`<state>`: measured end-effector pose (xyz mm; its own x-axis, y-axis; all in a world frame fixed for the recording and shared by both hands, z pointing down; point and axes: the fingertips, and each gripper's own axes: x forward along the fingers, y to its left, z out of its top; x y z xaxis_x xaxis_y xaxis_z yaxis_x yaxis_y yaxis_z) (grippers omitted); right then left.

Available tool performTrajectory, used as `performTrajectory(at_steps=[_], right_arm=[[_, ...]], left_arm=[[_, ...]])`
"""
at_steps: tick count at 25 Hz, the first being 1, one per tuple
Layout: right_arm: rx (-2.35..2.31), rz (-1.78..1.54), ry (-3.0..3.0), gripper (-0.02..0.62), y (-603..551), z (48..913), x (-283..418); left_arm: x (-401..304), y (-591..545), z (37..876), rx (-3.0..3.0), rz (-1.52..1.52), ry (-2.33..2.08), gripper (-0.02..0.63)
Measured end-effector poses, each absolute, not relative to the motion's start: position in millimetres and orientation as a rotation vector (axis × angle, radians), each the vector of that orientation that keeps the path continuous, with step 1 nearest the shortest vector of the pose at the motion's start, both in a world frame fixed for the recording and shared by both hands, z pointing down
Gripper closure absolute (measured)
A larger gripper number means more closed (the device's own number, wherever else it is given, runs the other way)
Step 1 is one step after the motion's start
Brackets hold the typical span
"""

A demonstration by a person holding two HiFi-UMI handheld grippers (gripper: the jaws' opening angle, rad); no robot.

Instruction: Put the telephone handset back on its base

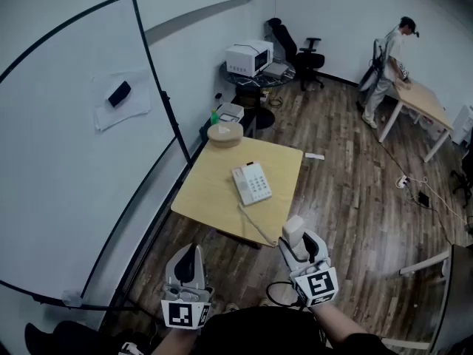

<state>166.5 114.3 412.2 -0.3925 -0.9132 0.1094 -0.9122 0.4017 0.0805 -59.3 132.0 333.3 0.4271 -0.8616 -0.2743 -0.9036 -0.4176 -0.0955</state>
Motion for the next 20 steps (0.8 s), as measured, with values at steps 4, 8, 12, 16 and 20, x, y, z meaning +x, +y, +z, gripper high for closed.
performTrajectory(at_steps=[4,8,12,16,20], right_arm=[[1.676,0.002,-2.509,0.370,113.7,409.9,165.2],[1.677,0.005,-2.515,0.371,115.5,407.3,162.3],[1.697,0.041,-2.549,0.370,118.3,403.0,163.8],[1.691,0.058,-2.577,0.370,119.0,403.0,166.2],[1.677,0.039,-2.595,0.370,120.2,404.9,171.1]], left_arm=[[-62.6,134.6,329.7,-2.455,0.276,1.534,0.606],[-66.1,137.5,330.5,-2.458,0.277,1.545,0.606],[-63.0,140.1,331.4,-2.471,0.279,1.539,0.606],[-58.7,139.8,331.2,-2.461,0.281,1.540,0.606],[-52.6,138.4,331.2,-2.426,0.272,1.558,0.606]])
